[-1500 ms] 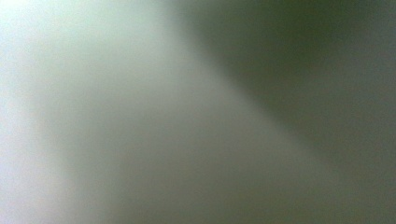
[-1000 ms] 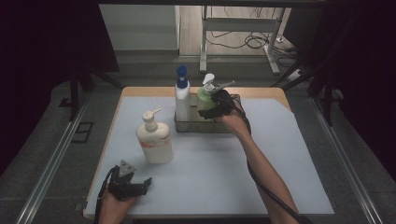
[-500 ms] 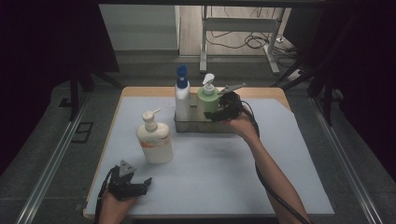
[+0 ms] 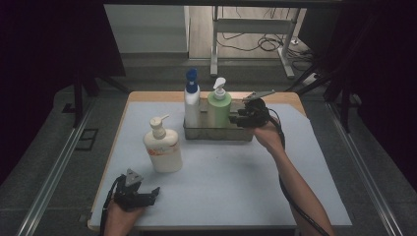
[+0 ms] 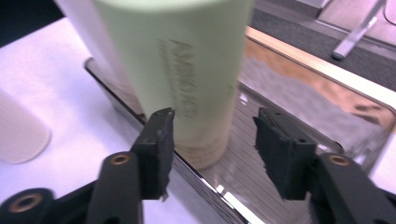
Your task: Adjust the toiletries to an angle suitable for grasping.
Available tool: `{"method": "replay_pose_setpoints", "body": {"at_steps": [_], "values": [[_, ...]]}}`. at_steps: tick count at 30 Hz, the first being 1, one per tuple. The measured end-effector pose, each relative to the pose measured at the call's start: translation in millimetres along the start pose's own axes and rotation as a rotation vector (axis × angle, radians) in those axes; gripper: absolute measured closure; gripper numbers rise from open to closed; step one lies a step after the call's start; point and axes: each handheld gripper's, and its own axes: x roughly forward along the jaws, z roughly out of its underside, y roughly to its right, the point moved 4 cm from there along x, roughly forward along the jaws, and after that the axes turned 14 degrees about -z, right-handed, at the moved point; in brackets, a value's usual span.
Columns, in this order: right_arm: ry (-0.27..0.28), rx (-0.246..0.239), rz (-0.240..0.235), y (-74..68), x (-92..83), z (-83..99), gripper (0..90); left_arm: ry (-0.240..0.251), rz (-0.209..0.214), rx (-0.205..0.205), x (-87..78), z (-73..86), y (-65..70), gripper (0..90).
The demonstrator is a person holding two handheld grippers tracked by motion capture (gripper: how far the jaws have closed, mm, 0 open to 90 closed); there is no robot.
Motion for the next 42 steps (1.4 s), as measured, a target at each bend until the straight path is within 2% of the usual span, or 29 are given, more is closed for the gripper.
{"method": "replay_pose_setpoints", "body": {"at_steps": [1, 2, 3, 6, 12, 16, 24, 26, 31, 42], "values": [[0.000, 0.005, 0.007, 1.7, -0.8, 0.8, 53.5, 0.000, 0.000, 0.000, 0.0, 0.0, 0.0, 12.2], [0.006, 0.020, 0.014, 5.4, -2.3, 2.3, 61.8, 0.000, 0.000, 0.000, 0.0, 0.0, 0.0, 12.3], [0.006, 0.020, 0.014, 5.4, -2.3, 2.3, 61.8, 0.000, 0.000, 0.000, 0.0, 0.0, 0.0, 12.2], [0.013, 0.024, 0.057, 12.0, -0.8, 3.0, 76.9, 0.000, 0.000, 0.000, 0.0, 0.0, 0.0, 12.2], [0.016, 0.051, 0.086, 18.8, 11.3, 1.5, 87.4, -0.001, 0.000, 0.001, 0.0, 0.0, -0.2, 12.2], [0.013, 0.049, 0.098, 20.8, 18.5, -0.9, 89.5, -0.001, 0.000, 0.001, 0.0, 0.0, -0.2, 12.2], [0.000, 0.077, 0.106, 25.5, 35.1, -5.3, 89.8, -0.001, 0.001, 0.001, 0.0, 0.0, -0.3, 12.2], [0.005, 0.083, 0.090, 27.8, 39.8, -7.2, 89.5, -0.001, 0.001, 0.001, 0.0, 0.0, -0.2, 12.2], [-0.013, 0.077, 0.088, 30.1, 46.6, -6.8, 88.6, -0.002, 0.001, 0.001, 0.0, 0.0, -0.2, 12.3], [-0.047, 0.105, 0.065, 35.2, 59.6, 3.2, 89.5, -0.002, 0.001, 0.001, 0.0, 0.0, -0.3, 12.2]]}}
